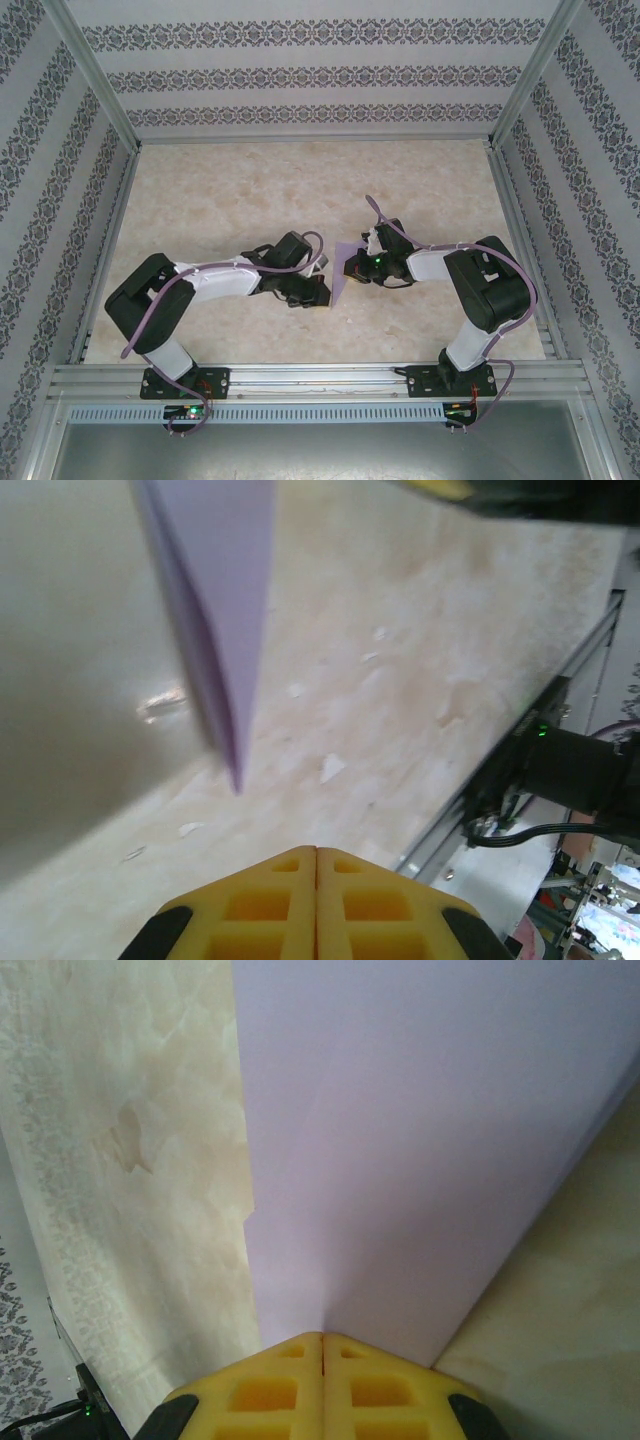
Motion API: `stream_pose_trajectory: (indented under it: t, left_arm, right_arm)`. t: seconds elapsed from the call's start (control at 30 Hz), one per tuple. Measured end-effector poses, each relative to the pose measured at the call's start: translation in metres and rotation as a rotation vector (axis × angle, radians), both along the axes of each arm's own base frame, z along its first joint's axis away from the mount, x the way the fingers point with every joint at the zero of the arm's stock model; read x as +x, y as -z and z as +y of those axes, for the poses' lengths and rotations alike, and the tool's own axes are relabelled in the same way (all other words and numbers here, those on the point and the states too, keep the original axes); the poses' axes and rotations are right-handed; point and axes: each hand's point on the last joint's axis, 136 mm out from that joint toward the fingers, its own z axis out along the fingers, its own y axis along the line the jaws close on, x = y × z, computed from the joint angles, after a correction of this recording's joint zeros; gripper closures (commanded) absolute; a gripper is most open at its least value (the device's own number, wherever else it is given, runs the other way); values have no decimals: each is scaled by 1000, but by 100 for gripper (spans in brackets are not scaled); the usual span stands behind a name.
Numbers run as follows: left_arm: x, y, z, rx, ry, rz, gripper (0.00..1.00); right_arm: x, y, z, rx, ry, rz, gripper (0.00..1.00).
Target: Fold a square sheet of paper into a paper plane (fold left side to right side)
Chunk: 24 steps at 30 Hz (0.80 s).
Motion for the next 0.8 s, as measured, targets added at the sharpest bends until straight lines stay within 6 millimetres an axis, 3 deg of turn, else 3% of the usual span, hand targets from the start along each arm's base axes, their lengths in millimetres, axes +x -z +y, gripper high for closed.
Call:
stream_pose_trajectory:
  t: [0.13, 0.47, 0.8]
  left_arm:
    - [11, -9, -11, -22, 5, -21, 94]
    - [25, 45, -21, 59, 16, 39, 98]
    - [24, 48, -21, 37, 19, 17, 99]
  right_arm:
    - [0, 0, 0, 0, 0, 0, 100]
    - [0, -1, 0, 1, 0, -3, 100]
    - [5, -9, 5, -15, -4, -38, 100]
